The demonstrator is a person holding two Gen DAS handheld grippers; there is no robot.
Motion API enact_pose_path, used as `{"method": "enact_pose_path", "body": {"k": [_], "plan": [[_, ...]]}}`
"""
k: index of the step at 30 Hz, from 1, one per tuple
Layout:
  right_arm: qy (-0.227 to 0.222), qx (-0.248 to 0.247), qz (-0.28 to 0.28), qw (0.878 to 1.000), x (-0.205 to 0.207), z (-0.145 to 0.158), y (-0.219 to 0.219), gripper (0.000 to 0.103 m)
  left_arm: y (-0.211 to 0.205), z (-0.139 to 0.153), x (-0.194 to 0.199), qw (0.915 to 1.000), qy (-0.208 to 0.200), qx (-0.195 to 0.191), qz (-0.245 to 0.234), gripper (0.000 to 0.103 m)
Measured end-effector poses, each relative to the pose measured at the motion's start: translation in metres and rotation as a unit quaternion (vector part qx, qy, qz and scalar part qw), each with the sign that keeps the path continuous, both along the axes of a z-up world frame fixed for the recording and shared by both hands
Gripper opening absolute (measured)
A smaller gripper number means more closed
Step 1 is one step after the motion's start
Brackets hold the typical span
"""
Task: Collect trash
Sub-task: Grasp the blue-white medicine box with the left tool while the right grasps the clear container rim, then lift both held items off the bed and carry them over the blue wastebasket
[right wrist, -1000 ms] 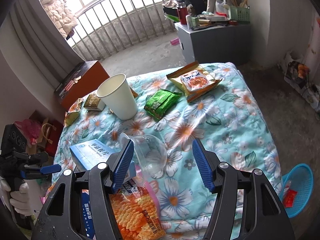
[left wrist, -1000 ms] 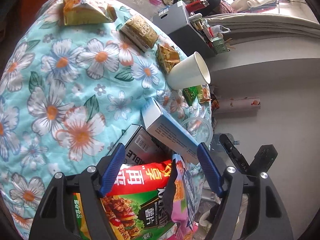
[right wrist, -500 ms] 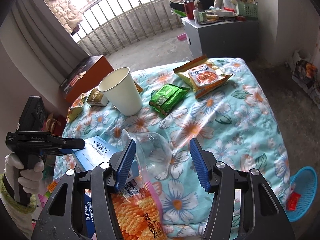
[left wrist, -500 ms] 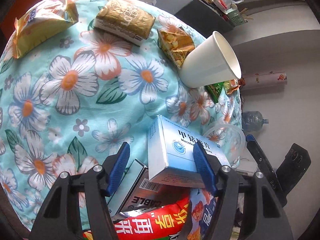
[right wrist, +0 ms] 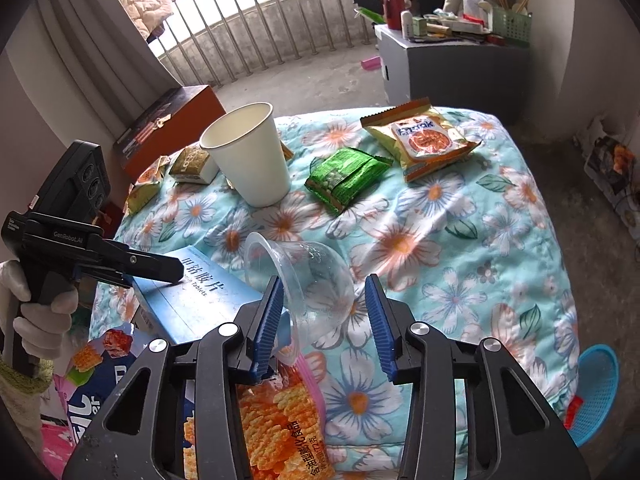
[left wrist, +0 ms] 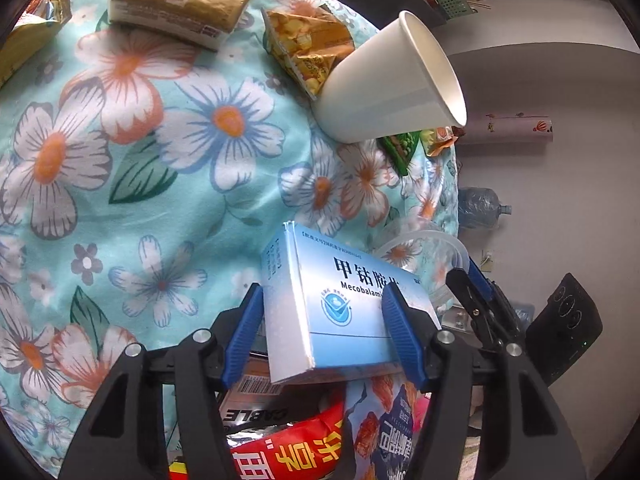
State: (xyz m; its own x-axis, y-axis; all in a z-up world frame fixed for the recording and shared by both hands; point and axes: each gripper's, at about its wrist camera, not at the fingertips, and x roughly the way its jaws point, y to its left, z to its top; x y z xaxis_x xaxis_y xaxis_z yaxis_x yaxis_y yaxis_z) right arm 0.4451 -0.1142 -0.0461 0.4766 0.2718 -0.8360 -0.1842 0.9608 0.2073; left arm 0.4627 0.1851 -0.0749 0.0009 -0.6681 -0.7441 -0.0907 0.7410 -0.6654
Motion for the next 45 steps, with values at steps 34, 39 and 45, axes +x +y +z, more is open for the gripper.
{"method": "enact_pose_path", "body": {"k": [34,39,45], "plan": [[-0.008,-0.023,-0.107,0.994,-0.011,0.009,-0.027,0.004,0.028,0.089,-0.043,0.9799,-0.171,-0.076,0.070,0.032],[-0.030,-0.023,-0.119,0.992,-0.022,0.031,-0.034,0.004,0.033,0.117,-0.059,0.9707,-0.208,-0.090,0.080,0.032],[-0.055,-0.023,-0.130,0.990,-0.038,0.056,-0.041,0.004,0.037,0.144,-0.081,0.9601,-0.242,-0.109,0.088,0.032]]}}
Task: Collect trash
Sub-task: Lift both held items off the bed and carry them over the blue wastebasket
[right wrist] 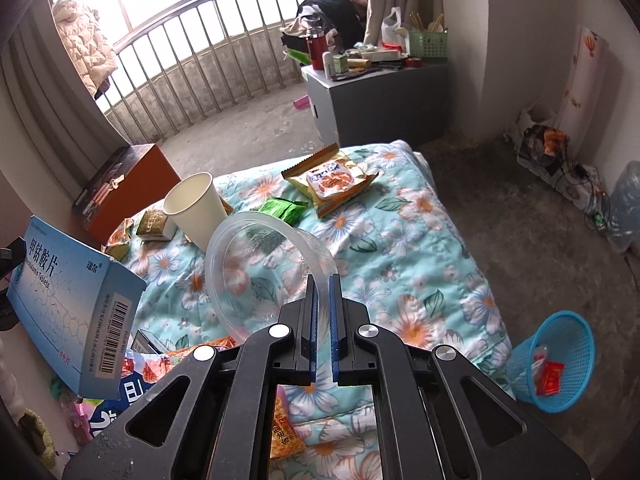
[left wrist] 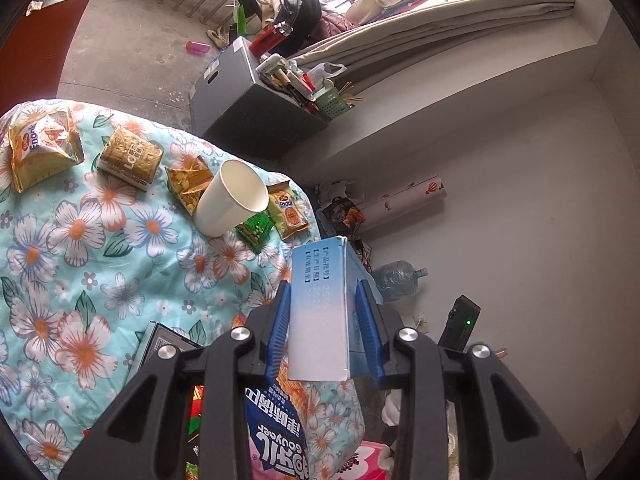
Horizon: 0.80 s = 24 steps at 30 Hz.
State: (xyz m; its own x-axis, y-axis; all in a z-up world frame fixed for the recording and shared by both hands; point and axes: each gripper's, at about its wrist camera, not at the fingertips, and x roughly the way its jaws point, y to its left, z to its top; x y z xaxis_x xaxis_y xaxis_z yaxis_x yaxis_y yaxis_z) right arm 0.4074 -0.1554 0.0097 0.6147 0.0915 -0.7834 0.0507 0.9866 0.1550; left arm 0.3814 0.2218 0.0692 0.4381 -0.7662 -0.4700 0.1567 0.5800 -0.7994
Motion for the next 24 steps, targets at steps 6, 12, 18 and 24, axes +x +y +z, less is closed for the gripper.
{"method": "enact_pose_path", "body": {"k": [6,12,18,24], "plan": [[-0.021,0.018,0.001,1.000,-0.019,0.025,-0.001,0.004,0.007,0.021,-0.025,0.9992,-0.033,-0.017,0.011,0.032],[-0.034,0.044,0.001,0.998,-0.040,0.042,0.001,0.004,0.023,0.037,-0.050,0.9974,-0.059,-0.036,0.023,0.031],[-0.039,0.068,-0.002,0.997,-0.059,0.046,0.007,0.004,0.033,0.044,-0.075,0.9955,-0.072,-0.054,0.029,0.031],[-0.041,0.088,-0.002,0.995,-0.077,0.053,0.013,0.004,0.036,0.050,-0.104,0.9940,-0.092,-0.047,0.034,0.031]]}}
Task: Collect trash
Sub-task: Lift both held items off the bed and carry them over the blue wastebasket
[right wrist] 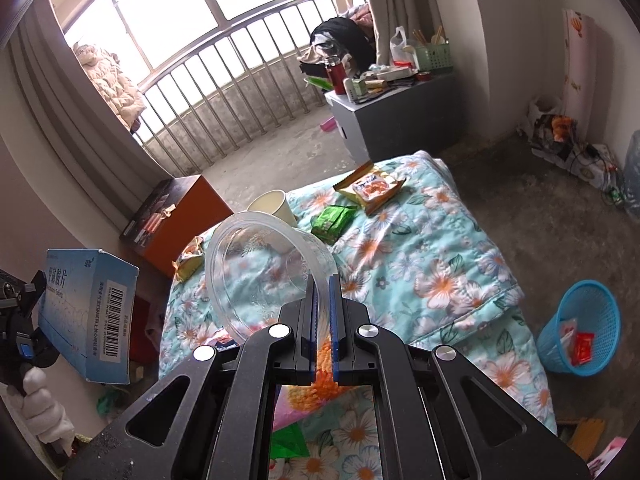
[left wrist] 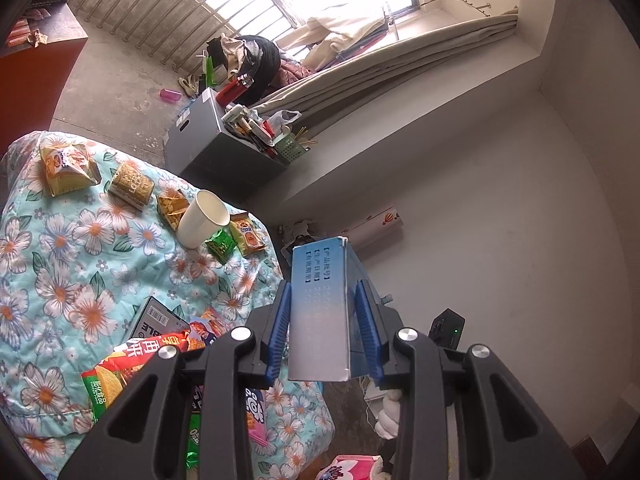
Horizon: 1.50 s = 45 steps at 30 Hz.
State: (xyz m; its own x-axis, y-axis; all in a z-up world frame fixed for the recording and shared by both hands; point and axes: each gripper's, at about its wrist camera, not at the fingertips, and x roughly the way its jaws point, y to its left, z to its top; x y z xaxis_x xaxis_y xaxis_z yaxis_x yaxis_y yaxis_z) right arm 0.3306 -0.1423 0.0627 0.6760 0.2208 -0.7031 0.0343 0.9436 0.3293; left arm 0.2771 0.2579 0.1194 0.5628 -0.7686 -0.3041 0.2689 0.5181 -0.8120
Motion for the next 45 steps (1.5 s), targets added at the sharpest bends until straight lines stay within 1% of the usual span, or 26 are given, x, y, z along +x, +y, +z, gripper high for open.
{"method": "enact_pose_path", "body": {"k": [3,6,11,16,21,25,28,31,38,42,45], "plan": [[-0.007,0.006,-0.001,1.000,-0.011,0.004,0.004,0.004,-0.001,0.002,-0.016,0.9999,-0.009,0.004,0.008,0.031],[-0.011,0.012,0.000,1.000,-0.023,0.005,0.006,0.004,-0.002,0.004,-0.032,0.9998,-0.015,-0.001,0.011,0.031],[-0.017,0.014,-0.001,1.000,-0.044,0.005,0.003,0.004,-0.010,0.010,-0.060,0.9989,-0.038,0.010,0.024,0.031],[-0.007,0.016,-0.002,1.000,-0.064,-0.008,-0.003,0.004,-0.018,0.009,-0.086,0.9977,-0.052,0.010,0.041,0.031],[0.005,0.032,-0.001,0.999,-0.078,-0.025,-0.013,0.004,-0.029,0.005,-0.105,0.9966,-0.056,0.019,0.058,0.031],[0.008,0.055,-0.005,0.998,-0.089,-0.036,-0.025,0.004,-0.042,-0.003,-0.110,0.9961,-0.045,0.027,0.071,0.031],[0.011,0.072,-0.009,0.997,-0.094,-0.041,-0.037,0.004,-0.054,-0.003,-0.111,0.9944,-0.046,0.047,0.083,0.031],[0.007,0.079,-0.017,0.997,-0.098,-0.044,-0.053,0.004,-0.064,-0.002,-0.108,0.9939,-0.044,0.052,0.087,0.031],[0.015,0.095,-0.031,0.995,-0.099,-0.058,-0.092,0.004,-0.093,0.002,-0.100,0.9908,-0.052,0.075,0.100,0.031],[0.012,0.108,-0.049,0.993,-0.106,-0.066,-0.121,0.004,-0.122,-0.001,-0.090,0.9904,-0.053,0.090,0.090,0.031],[0.008,0.122,-0.074,0.990,-0.114,-0.073,-0.152,0.004,-0.150,-0.002,-0.078,0.9897,-0.054,0.109,0.076,0.031]]}}
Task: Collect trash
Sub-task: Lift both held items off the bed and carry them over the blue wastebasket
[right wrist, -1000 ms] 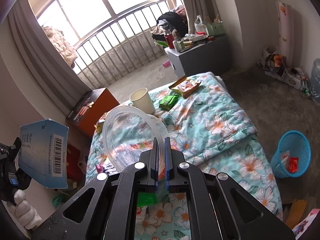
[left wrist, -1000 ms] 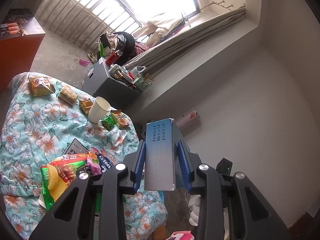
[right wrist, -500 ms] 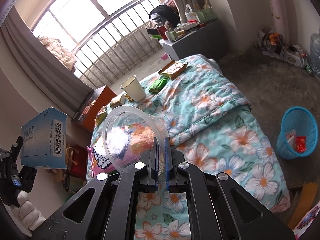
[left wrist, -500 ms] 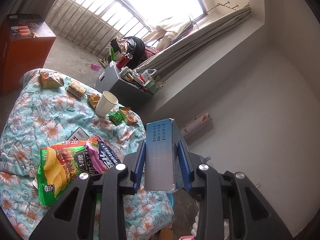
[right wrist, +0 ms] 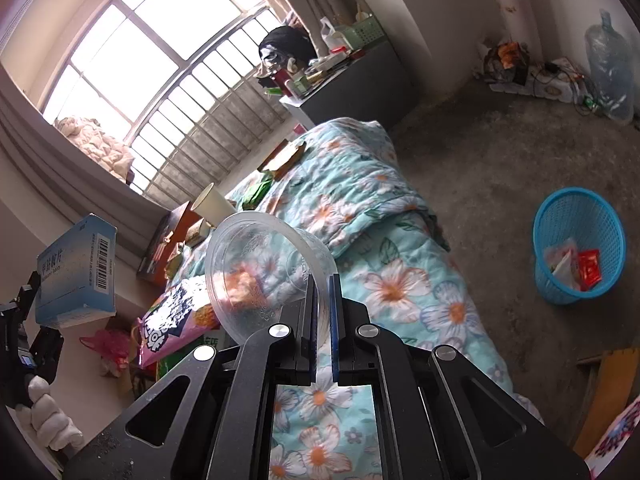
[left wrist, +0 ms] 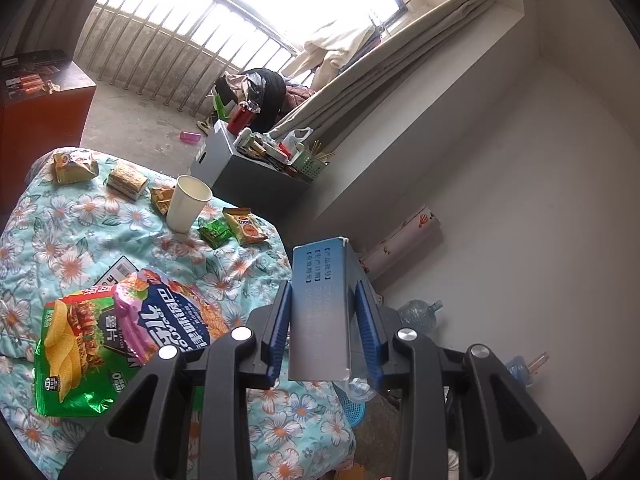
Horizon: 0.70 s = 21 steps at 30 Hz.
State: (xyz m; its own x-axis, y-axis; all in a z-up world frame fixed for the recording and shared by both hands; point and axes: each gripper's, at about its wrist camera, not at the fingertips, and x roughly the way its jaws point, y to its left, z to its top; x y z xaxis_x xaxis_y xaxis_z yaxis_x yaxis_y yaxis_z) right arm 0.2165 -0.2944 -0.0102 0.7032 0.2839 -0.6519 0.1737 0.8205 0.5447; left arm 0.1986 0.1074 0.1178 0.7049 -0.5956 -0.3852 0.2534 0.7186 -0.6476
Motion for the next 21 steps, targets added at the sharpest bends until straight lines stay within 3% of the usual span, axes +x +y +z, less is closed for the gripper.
{"method": "enact_pose_path", "body": {"k": [12,17,21], "plan": [[0.003,0.022,-0.127,0.992,-0.040,-0.039,-0.131,0.004,-0.142,-0.010,0.046,0.9941,0.001,0.077,-0.077,0.031],[0.013,0.044,-0.194,0.980,-0.063,-0.064,-0.170,0.004,-0.224,-0.038,0.067,0.9826,0.020,0.118,-0.142,0.031],[0.031,0.056,-0.236,0.970,-0.081,-0.088,-0.195,0.004,-0.292,-0.075,0.079,0.9667,0.043,0.162,-0.193,0.031]]}}
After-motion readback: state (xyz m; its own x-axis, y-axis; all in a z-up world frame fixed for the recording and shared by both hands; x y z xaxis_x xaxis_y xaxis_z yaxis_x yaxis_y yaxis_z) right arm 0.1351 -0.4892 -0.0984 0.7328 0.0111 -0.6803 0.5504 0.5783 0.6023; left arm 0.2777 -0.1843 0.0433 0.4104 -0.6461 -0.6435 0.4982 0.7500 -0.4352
